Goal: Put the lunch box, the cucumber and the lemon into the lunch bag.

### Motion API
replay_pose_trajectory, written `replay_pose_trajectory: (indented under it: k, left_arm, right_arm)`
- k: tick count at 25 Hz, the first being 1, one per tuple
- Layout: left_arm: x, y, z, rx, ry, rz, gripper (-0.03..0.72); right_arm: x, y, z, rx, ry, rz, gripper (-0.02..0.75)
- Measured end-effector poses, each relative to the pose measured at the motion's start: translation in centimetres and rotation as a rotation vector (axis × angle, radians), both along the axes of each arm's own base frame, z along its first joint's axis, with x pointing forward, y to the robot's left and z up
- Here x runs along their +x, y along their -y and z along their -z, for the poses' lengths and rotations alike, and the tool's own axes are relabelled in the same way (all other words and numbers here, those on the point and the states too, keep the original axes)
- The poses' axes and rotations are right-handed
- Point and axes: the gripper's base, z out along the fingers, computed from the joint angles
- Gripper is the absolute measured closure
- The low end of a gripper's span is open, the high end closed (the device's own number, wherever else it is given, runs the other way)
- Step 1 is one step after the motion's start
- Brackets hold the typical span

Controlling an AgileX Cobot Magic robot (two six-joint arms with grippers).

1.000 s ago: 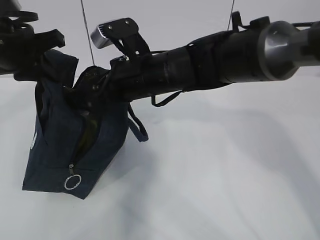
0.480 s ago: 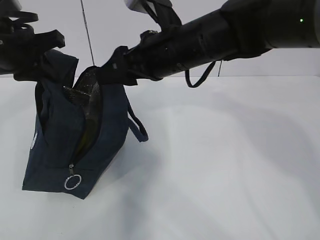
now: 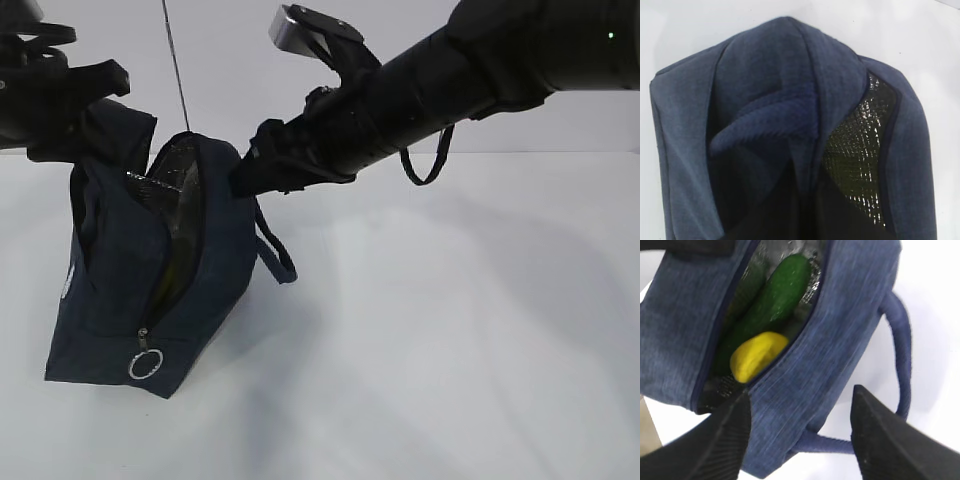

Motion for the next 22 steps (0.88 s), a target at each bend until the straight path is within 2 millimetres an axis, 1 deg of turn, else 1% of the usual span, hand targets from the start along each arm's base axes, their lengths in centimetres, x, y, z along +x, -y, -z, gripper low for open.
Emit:
replay_pose_trajectory:
  k: [4,9,12,16,18,22]
  left_arm:
    - [0.0,0.0,0.0,0.0,0.0,0.0,0.695]
    - [0.0,0.0,0.0,-0.001,-0.002,0.0,0.695]
    - [0.0,0.0,0.0,-0.002,-0.002,0.0,0.695]
    - [0.0,0.0,0.0,-0.002,-0.002,0.0,0.695]
    - [0.0,0.0,0.0,-0.003,-0.003,-0.001,0.695]
    - [0.0,0.0,0.0,-0.003,-0.003,-0.001,0.695]
  right_arm:
    - [1.0,-0.5,-0.4,0.01,-0.007,0.016,0.26]
    - [2.8,-1.3,0.8,-0.037,-0.109,0.04,0.26]
    - [3.3,-1.5,1.3,-0.072,-0.137,0.041,0.26]
    - [3.6,-1.7,1.7,-0.072,-0.154,0.049,0.265]
    - [3.7,-1.8,2.0,-0.062,-0.171,0.053,0.295]
    - [4.1,-2.2,3.8,-0.042,-0.233,0.065,0.387]
